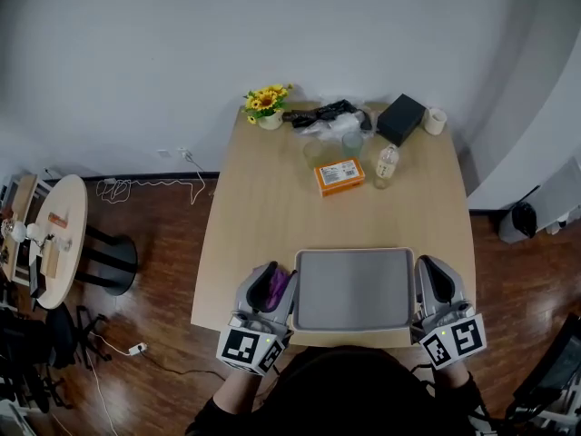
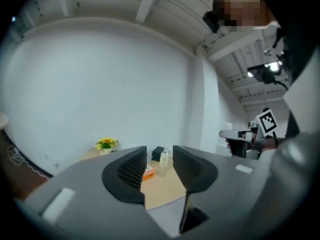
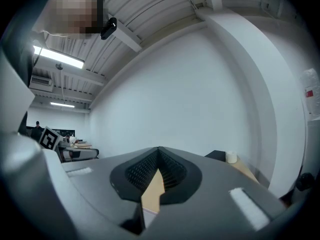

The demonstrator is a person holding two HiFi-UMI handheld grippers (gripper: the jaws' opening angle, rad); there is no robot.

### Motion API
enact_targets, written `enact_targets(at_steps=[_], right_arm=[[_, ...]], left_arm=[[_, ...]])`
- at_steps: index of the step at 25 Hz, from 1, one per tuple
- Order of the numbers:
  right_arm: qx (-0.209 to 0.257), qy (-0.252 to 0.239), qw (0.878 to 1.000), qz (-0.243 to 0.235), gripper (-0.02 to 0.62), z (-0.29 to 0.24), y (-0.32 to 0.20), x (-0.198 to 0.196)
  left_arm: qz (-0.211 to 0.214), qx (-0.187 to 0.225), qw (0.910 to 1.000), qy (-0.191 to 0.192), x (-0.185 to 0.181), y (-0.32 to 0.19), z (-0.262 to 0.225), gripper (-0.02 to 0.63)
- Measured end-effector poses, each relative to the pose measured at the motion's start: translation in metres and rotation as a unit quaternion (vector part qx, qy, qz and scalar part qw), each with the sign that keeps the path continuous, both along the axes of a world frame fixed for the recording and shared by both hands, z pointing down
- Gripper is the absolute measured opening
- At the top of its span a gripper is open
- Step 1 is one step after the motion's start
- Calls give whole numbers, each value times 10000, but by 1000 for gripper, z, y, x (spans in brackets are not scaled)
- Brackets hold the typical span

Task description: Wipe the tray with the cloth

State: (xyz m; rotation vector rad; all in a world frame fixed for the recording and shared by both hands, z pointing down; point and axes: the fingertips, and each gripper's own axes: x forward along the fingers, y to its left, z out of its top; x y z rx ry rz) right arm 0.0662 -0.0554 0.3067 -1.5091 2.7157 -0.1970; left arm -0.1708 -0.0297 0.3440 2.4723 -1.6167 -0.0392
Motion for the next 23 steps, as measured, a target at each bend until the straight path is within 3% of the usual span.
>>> enact_targets(at_steps=[3, 7, 16, 23], right_arm=[[-3, -10, 10000, -65, 2, 1, 3, -6], [-8, -14, 10000, -56, 0, 4, 6, -4], [-69, -70, 9999, 38, 1, 7, 6, 5], [-76, -79, 9999, 17, 2, 6, 6, 5]], left_arm=[[381, 361, 9982, -288, 36, 6, -25, 141], [670, 301, 9967, -342, 56, 12, -18, 137], [557, -90, 9969, -552, 50, 9, -6, 133], [680, 270, 9962, -467, 59, 11, -14, 132]])
